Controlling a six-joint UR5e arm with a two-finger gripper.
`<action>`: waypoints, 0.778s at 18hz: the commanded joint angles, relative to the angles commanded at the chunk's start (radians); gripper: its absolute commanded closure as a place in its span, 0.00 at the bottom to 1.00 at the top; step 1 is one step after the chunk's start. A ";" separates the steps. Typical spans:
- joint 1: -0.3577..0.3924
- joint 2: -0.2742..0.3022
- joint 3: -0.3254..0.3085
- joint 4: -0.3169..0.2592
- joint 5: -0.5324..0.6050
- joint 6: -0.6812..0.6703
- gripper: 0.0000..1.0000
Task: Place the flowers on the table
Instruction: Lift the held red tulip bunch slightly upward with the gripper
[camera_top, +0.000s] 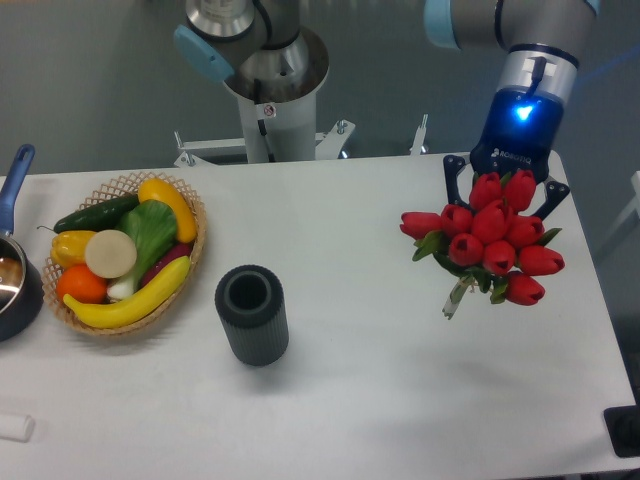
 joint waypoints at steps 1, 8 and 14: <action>0.000 0.003 -0.002 -0.002 0.002 -0.002 0.60; -0.011 0.058 -0.015 -0.006 0.270 -0.055 0.60; -0.047 0.075 -0.028 -0.009 0.449 -0.054 0.60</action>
